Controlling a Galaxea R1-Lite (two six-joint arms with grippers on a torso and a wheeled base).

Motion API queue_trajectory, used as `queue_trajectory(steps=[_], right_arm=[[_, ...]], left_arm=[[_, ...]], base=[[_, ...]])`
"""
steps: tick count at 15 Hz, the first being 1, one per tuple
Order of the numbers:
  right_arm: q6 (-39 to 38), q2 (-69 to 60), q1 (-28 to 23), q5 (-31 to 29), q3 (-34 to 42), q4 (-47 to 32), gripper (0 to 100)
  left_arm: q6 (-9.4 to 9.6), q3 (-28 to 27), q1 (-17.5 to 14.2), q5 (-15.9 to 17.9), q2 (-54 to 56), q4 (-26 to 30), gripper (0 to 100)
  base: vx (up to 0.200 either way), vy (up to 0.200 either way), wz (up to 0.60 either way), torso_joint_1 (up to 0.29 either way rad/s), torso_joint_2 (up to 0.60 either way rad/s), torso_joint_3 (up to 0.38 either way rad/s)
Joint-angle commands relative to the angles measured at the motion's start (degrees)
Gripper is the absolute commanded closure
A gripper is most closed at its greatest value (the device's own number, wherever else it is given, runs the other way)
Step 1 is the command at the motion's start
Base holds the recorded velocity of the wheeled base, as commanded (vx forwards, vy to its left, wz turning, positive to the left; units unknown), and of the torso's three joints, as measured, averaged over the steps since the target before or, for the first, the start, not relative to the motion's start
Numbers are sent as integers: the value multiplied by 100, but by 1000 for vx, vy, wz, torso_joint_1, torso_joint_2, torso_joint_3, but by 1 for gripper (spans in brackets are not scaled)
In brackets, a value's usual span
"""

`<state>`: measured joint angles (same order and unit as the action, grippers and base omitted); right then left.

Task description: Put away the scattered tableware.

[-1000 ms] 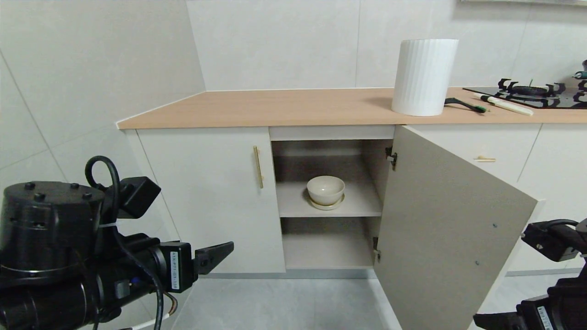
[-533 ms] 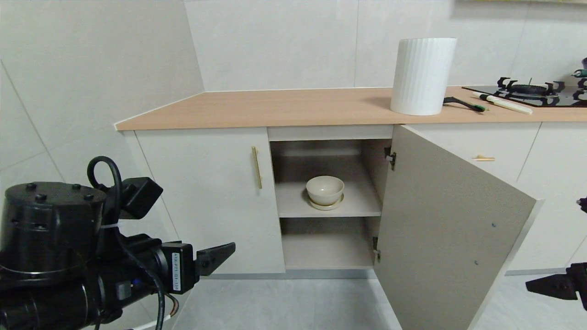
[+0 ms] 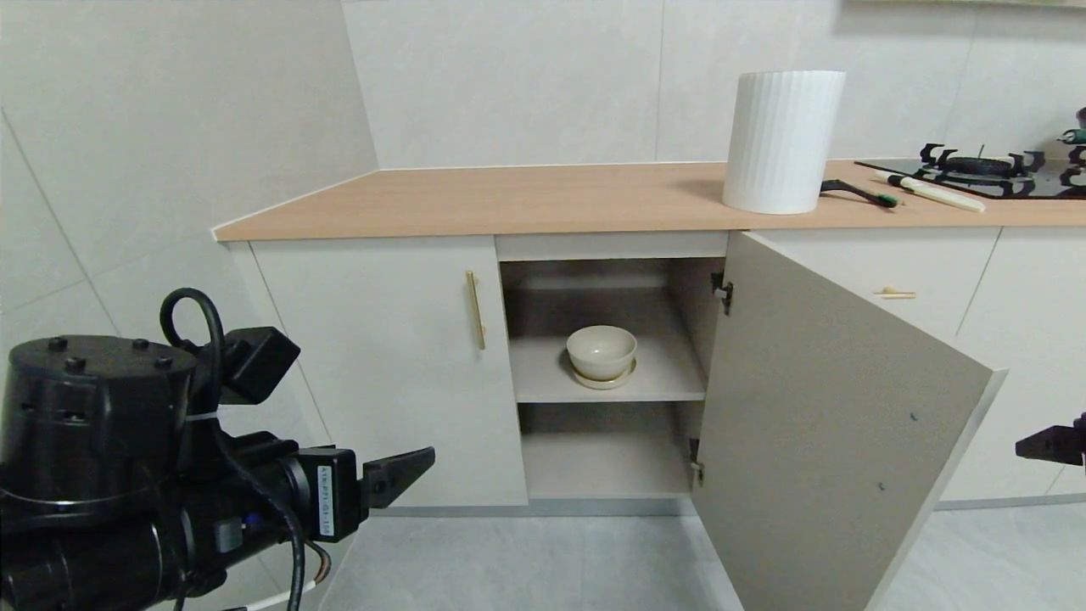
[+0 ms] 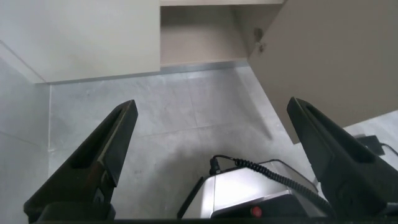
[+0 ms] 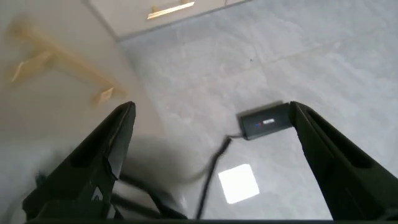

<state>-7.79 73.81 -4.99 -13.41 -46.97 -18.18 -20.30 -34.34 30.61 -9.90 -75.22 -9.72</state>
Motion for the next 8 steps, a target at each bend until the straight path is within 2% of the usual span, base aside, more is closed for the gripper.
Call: queue_trajectory(steps=[1,5,6,8], right_arm=[[-214,634,-90,31,100,359,0],[-390,1065,15,49,259,851,0],[-671,1276,244,40,399,1220,0],[-733,1355,481,40,557,1510,0]], left_arm=[[-1,-2,-2,-3,7,-4,0],[-1,-2,-64,-3,25,-4,0],[-9,-2,-64,-3,25,-4,0],[-9,-2,-64,-3,42,-4,0]], base=[[0,0,0,0,0,0],[0,0,0,0,0,0],[0,0,0,0,0,0],[0,0,0,0,0,0]])
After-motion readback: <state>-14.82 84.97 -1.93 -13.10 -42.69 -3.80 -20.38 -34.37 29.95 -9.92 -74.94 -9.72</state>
